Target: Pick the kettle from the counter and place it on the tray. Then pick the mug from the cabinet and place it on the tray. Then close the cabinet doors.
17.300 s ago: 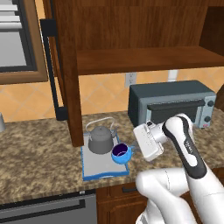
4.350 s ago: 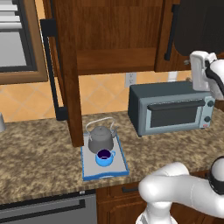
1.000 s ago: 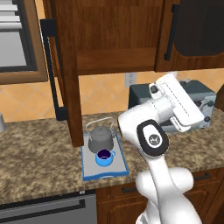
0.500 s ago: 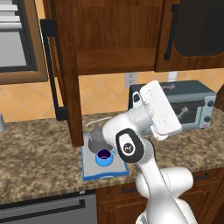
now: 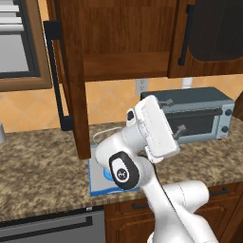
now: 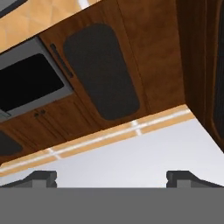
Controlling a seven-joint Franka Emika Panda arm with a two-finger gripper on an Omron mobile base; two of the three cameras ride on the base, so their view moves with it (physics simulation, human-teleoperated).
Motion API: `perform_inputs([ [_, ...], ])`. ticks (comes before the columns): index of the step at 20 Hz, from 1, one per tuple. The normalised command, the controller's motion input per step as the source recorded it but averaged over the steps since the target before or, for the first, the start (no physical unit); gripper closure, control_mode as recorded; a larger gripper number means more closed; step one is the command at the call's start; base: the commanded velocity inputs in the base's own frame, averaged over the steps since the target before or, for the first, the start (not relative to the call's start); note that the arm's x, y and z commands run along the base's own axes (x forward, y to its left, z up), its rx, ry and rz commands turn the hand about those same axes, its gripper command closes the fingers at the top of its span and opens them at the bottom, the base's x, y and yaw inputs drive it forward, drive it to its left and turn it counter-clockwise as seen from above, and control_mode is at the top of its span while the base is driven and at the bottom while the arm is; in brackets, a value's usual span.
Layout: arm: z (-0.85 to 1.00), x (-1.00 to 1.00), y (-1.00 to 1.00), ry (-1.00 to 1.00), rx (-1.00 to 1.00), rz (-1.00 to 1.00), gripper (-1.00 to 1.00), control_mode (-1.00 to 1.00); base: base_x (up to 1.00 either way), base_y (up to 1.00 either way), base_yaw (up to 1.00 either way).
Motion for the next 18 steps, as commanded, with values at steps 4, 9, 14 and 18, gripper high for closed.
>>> perform_inputs([
  [4,-0.29,0.23,0.50,0.08,-0.06,0.00,-1.00,-1.00,0.00,0.00,0.00],
  [9,-0.47,0.19,0.44,0.06,-0.09,0.00,-1.00,-1.00,0.00,0.00,0.00],
  [14,-0.31,0.21,0.57,0.17,-0.07,0.00,-1.00,-1.00,0.00,0.00,0.00],
  [18,-0.19,0.19,0.58,0.23,-0.03,0.00,-1.00,-1.00,0.00,0.00,0.00],
])
